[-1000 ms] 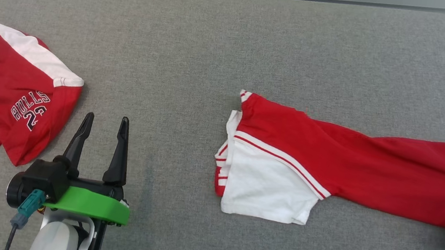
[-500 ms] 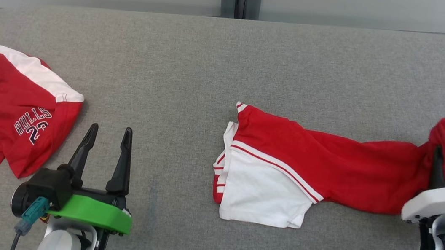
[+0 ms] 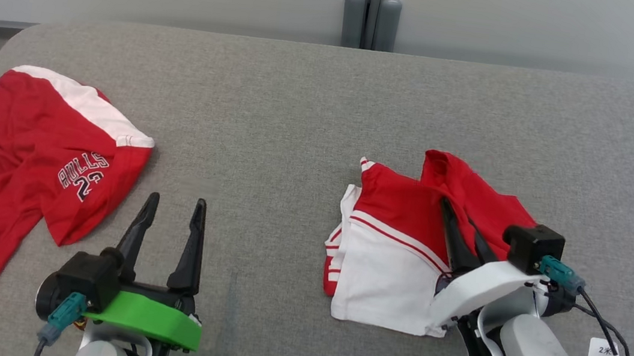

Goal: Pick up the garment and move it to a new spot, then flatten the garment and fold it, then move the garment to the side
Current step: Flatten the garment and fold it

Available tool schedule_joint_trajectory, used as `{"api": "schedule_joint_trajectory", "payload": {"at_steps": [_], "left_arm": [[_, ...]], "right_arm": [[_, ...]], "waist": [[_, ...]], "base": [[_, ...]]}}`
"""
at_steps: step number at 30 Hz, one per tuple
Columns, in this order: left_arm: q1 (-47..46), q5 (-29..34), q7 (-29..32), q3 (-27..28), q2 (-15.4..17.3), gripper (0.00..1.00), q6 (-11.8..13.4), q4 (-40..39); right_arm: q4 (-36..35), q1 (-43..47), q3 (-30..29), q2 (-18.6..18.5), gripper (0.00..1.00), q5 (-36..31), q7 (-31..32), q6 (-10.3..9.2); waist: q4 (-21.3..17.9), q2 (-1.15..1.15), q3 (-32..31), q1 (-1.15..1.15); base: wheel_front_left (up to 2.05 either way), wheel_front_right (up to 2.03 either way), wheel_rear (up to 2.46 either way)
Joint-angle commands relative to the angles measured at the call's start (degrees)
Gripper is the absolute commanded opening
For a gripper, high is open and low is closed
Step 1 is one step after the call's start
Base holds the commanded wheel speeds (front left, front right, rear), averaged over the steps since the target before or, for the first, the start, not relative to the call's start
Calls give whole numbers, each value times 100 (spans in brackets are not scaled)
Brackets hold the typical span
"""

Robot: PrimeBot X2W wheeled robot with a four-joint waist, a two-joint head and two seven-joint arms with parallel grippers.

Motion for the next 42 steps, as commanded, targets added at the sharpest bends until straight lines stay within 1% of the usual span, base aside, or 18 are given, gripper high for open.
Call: {"api": "schedule_joint_trajectory", "payload": {"at_steps": [1, 3, 5, 9, 15, 19, 20, 21, 25, 30, 32, 34, 37, 40, 42], "left_arm": [[48, -31, -17, -35, 8, 100, -6, 0], [64, -68, -17, -52, 11, 100, -12, 6], [84, -91, -17, -54, 8, 100, -16, 22], [60, -242, -16, -137, 8, 100, -25, 42], [-11, -276, -17, -190, 9, 100, -34, 42], [-18, -298, -16, -175, 9, 100, -37, 29], [-20, -302, -17, -170, 9, 100, -37, 30], [-18, -306, -17, -168, 9, 100, -37, 32], [-1, -319, -17, -148, 9, 100, -39, 56], [-20, -314, -17, -170, 9, 100, -28, 73], [-6, -311, -17, -155, 9, 100, -20, 61], [29, -301, -16, -129, 9, 100, -9, 40], [66, -271, -16, -92, 8, 100, 2, -12], [49, -260, -16, -54, 9, 100, 6, -116], [14, -272, -17, -29, 8, 100, 5, -218]], "right_arm": [[86, 43, 80, 12, 0, 124, -36, -9], [241, -30, 195, 33, 0, 233, -85, -9], [429, -107, 223, 45, 0, 588, -124, -9], [761, -254, 575, 56, 0, 1078, -244, -8], [1350, -413, 1085, 51, 0, 1424, -379, -8], [1566, -462, 1249, 52, 0, 1689, -417, -8], [1597, -489, 1279, 53, 53, 1762, -424, -8], [1602, -493, 1304, 54, 100, 1846, -429, -8], [1475, -495, 1826, 53, 100, 2178, -427, -8], [1225, -507, 2836, 50, 100, 2686, -277, -8], [1185, -641, 3023, 41, 100, 2715, -307, -9], [1189, -757, 2982, 38, 100, 2647, -357, -9], [1210, -925, 2661, 40, 100, 2311, -418, -8], [889, -1022, 2016, -158, 100, 1670, -426, -9], [580, -884, 1578, -313, 100, 1136, -428, -9]], "waist": [[166, 0, 16, 0], [258, 0, 31, 0], [344, 0, 42, 0], [509, 0, 77, 0], [688, 0, 97, 0], [754, 0, 129, 0], [762, 0, 136, 0], [766, 0, 138, 0], [747, 0, 143, 0], [671, 0, 97, 0], [615, 0, 71, 0], [544, 0, 50, 0], [418, 0, 33, 0], [276, 0, 37, 0], [193, 0, 47, 0]], "base": [[0, 0, 0], [0, 0, 0], [0, 0, 0], [0, 0, 0], [0, 0, 0], [0, 0, 0], [0, 0, 0], [0, 0, 0], [0, 0, 0], [0, 0, 0], [0, 0, 0], [0, 0, 0], [0, 0, 0], [0, 0, 0], [0, 0, 0]]}}
